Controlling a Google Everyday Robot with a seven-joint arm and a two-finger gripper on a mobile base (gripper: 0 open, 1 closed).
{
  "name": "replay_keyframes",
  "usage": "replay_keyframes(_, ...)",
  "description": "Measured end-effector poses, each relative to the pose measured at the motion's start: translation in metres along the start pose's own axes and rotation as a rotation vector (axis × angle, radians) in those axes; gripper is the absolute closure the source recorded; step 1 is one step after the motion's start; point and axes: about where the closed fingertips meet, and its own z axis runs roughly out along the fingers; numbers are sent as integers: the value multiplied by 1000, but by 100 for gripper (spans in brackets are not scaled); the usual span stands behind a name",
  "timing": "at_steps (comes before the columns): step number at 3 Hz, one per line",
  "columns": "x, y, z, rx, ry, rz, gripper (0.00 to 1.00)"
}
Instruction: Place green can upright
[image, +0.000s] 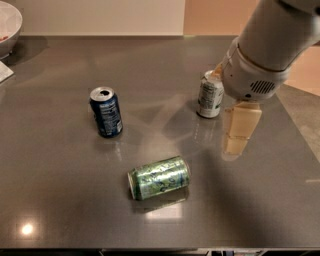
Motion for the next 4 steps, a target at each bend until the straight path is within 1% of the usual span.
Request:
replay_keyframes(1,-29,14,17,-38,-5,-94,0)
replay_keyframes(2,-55,29,31,-64,-4,-163,0)
replay_keyframes(3,-77,46,45,-93,1,-196,0)
replay_keyframes(4,-90,57,57,-105,12,-190,0)
